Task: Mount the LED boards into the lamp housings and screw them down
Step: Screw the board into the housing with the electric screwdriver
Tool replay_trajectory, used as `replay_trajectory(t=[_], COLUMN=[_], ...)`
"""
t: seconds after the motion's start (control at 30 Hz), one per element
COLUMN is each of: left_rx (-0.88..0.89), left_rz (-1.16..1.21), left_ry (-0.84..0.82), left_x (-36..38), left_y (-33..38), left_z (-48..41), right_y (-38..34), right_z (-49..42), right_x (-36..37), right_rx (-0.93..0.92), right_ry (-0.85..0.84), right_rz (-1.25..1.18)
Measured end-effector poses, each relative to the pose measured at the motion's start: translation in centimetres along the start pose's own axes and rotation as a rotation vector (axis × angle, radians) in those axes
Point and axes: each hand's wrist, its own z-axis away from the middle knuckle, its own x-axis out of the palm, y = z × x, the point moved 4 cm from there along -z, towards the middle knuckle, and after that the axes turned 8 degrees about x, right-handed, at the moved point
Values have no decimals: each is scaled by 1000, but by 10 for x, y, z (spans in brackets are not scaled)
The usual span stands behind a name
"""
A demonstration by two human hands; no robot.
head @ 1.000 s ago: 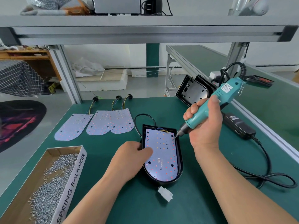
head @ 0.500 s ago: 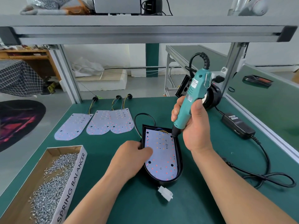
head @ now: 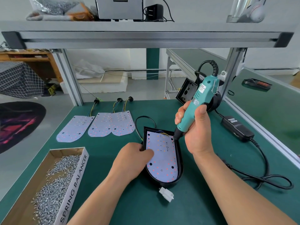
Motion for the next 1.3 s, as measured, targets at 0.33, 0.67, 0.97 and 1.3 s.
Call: replay_trajectory(t=[0.33, 0.67, 0.97, 1.3], left_rx=[-21, -44, 3, -52], left_rz=[17, 175, -22, -4], left_ry=[9, -39, 10, -73], left_x=[-1, -11, -18, -6], left_y=[-5, 5, 29, 15], left_z=[-2, 1, -37, -62], right_y=[-2, -2, -5, -7], right_z=[2, 0, 2, 4], right_x=[3, 2, 1, -1], right_rx=[-10, -20, 7, 34], right_ry=[-43, -52, -13, -6], right_rz=[57, 81, 44, -42])
